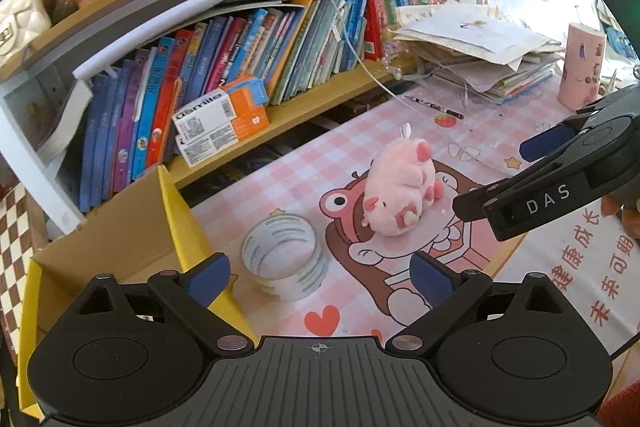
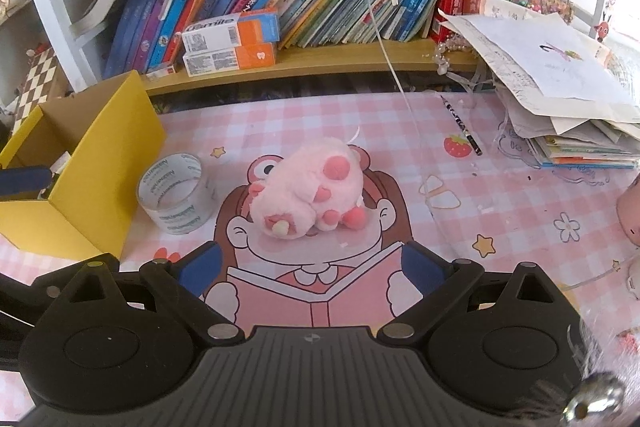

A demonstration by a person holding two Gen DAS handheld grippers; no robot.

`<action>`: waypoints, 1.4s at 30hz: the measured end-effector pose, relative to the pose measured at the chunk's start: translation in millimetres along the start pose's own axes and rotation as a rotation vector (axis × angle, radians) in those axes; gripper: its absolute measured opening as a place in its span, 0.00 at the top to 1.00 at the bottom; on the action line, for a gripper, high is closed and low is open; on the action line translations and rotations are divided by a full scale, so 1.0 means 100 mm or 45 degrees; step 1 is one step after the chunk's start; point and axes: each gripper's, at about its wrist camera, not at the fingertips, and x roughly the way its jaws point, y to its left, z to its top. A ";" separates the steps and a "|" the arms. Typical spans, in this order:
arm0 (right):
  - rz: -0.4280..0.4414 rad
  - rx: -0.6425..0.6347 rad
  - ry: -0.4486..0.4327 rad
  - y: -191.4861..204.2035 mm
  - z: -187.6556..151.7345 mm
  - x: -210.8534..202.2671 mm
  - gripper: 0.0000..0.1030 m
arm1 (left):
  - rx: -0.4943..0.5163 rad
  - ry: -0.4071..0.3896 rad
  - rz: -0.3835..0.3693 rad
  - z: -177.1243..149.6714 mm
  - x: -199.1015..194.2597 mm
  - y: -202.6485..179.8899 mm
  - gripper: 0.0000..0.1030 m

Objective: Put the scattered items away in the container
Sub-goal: 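Move both tools toward the pink plush pig and the tape roll, then close the right tool on the pink pig while the left tool grasps the tape roll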

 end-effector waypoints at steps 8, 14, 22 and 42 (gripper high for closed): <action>-0.045 -0.071 -0.005 0.00 0.03 0.17 0.08 | 0.057 0.018 0.010 0.02 0.22 -0.07 0.06; -0.015 -0.064 0.021 -0.04 0.08 0.32 0.10 | 0.088 0.039 0.010 0.01 0.36 -0.10 0.06; 0.001 -0.028 0.026 -0.11 0.12 0.50 0.25 | 0.083 0.073 0.041 0.02 0.54 -0.08 0.13; 0.042 0.012 0.017 -0.19 0.28 0.79 0.29 | 0.036 0.152 0.093 0.03 0.88 -0.07 0.30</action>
